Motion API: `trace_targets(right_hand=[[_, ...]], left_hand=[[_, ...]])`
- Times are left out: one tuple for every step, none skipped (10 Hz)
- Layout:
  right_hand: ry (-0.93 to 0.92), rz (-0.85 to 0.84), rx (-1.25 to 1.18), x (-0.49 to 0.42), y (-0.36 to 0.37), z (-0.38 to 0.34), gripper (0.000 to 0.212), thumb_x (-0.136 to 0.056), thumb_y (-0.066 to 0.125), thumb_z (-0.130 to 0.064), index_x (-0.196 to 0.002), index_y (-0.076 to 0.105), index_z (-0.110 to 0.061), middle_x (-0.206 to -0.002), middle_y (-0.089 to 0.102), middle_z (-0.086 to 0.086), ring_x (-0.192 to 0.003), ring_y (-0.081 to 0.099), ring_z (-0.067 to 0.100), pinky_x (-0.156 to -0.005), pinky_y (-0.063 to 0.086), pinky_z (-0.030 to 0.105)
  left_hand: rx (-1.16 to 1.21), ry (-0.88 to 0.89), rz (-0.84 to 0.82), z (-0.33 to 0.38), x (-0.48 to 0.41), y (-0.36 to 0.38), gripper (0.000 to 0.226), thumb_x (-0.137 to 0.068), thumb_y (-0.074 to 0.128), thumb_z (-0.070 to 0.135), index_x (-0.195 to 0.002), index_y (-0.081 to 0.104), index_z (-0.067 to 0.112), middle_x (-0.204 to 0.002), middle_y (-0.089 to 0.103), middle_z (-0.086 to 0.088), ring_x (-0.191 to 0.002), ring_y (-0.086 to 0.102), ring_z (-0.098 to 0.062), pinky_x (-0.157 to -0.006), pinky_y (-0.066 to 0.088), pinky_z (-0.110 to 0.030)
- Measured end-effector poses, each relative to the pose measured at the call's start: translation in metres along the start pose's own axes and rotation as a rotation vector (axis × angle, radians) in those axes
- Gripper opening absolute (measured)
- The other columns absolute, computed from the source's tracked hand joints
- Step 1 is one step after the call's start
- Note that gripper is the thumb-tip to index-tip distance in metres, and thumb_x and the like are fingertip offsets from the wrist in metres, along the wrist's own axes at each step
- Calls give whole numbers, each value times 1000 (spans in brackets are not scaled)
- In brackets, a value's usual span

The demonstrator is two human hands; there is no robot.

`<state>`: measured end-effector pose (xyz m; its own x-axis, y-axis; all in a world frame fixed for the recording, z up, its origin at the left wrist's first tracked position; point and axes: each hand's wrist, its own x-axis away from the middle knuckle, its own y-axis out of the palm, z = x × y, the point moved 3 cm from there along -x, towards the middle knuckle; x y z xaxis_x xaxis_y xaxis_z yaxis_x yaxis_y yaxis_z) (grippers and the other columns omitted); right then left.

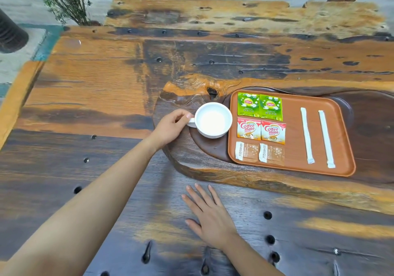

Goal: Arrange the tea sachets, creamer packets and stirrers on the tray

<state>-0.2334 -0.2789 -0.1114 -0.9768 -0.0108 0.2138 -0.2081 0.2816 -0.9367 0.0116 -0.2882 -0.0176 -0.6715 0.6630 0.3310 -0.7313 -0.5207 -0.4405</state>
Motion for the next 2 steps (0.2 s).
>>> trace_targets(right_hand=[[-5,7,1,0,-4,-2,59,-91,33,-56,-142,31,-26,-151,33,-5,-141,26,17,-109,13,43],[10,-20,-11,-1,-7,1,59,-89,36,-54,-142,31,-28,-152,31,-7,-142,22,15,-111,9,41]], left_hand=[[80,-12,162,-4,9,-11,27,-95,44,30,-103,64,13,-106,64,1,-92,54,-8,-82,44,-27],[130,-6,289,-2,34,-25,24,-94,46,27,-99,65,14,-106,65,2,-90,54,-5,-80,41,-22]])
